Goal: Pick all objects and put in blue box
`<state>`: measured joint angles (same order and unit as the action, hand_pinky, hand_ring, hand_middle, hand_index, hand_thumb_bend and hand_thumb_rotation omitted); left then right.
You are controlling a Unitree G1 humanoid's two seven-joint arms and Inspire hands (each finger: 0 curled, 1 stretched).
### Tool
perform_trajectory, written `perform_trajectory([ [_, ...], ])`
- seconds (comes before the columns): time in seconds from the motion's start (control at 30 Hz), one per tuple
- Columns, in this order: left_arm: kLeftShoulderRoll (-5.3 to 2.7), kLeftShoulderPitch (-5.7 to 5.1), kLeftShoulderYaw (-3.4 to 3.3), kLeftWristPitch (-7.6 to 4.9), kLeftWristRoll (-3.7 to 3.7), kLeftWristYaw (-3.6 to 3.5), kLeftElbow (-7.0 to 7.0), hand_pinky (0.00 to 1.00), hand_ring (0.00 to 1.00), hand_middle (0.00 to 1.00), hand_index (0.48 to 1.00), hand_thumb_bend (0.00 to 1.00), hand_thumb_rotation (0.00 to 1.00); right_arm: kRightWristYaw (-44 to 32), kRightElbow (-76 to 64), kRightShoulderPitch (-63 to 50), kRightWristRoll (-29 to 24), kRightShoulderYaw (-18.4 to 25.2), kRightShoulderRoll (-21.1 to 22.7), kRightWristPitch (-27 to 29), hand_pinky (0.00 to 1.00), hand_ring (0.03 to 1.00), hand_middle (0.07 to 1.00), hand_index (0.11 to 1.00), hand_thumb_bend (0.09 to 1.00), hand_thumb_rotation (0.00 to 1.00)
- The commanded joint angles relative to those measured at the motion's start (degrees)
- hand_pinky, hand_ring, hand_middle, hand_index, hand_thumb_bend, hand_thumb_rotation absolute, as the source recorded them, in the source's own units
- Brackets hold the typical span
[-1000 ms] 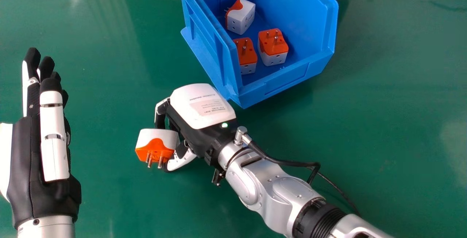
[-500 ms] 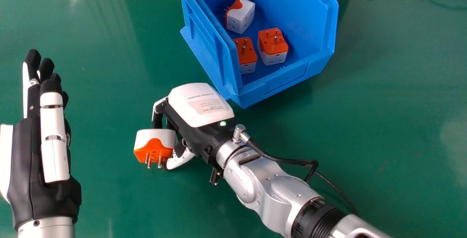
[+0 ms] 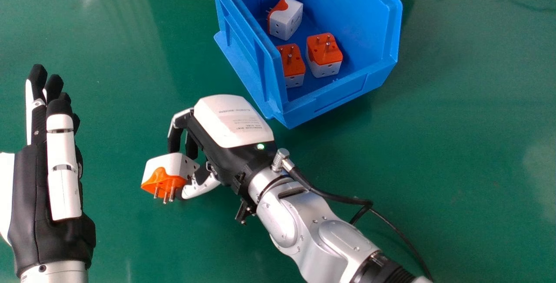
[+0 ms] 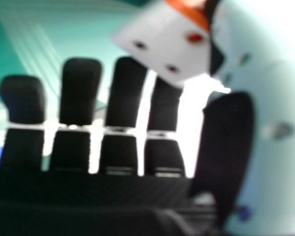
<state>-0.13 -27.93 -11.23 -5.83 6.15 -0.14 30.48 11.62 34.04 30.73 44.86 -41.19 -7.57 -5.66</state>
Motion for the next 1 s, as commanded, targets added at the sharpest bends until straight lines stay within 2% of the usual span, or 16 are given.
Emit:
perform_trajectory([
  [0.0, 0.22, -0.03, -0.47, -1.77, 0.02, -0.3, 0.29, 1.0, 1.0, 0.99, 0.992, 0.22, 1.0, -0.1, -2.9, -0.4, -0.1, 0.6, 0.0, 0.1, 0.24, 0.348, 0.454, 0.529, 0.504, 0.0],
  [0.23, 0.23, 0.17, -0.81, -2.01, 0.65, -0.85, -0.13, 1.0, 0.99, 0.98, 0.985, 0.21, 1.0, -0.6, -4.4, -0.8, 0.5, 0.5, 0.4, -0.2, 0.24, 0.346, 0.451, 0.533, 0.504, 0.0],
  [0.33, 0.28, 0.2, -0.8, -2.09, 0.32, -0.85, -0.02, 1.0, 0.99, 0.98, 0.985, 0.21, 1.0, -0.7, -4.4, -0.7, 0.5, 0.5, 0.4, -0.2, 0.24, 0.348, 0.451, 0.533, 0.504, 0.0],
  [0.5, 0.04, 0.16, -0.28, -1.16, -0.1, -0.42, 1.24, 1.0, 0.99, 0.98, 0.983, 0.22, 1.0, -0.2, -3.9, -0.7, 0.5, 0.5, 0.4, 0.0, 0.25, 0.356, 0.451, 0.534, 0.504, 0.0],
  [0.67, 0.24, 0.15, -0.14, -1.16, -0.78, -0.27, 1.41, 1.0, 0.99, 0.98, 0.984, 0.23, 1.0, 0.0, -3.4, -0.3, 1.5, -0.1, 0.6, 0.1, 0.24, 0.351, 0.449, 0.534, 0.504, 0.0],
  [0.77, -0.01, 0.22, -0.02, -0.84, -1.16, 0.02, 1.59, 1.0, 0.99, 0.98, 0.988, 0.23, 1.0, -0.9, -3.1, 0.0, 1.4, -0.2, 0.5, -0.5, 0.24, 0.347, 0.446, 0.535, 0.504, 0.0],
  [0.93, -0.1, 0.32, -0.17, -0.98, -0.93, 0.19, 1.21, 1.0, 1.0, 0.99, 0.993, 0.23, 1.0, -0.2, -3.2, 0.7, 3.2, -1.6, 1.1, -0.6, 0.25, 0.348, 0.442, 0.532, 0.508, 0.0],
  [0.97, -0.07, 0.34, -0.11, -0.96, -0.98, 0.24, 1.32, 1.0, 1.0, 0.99, 0.994, 0.22, 1.0, 0.2, -3.0, 0.8, 3.6, -1.8, 1.3, -0.2, 0.26, 0.35, 0.439, 0.522, 0.506, 0.03],
])
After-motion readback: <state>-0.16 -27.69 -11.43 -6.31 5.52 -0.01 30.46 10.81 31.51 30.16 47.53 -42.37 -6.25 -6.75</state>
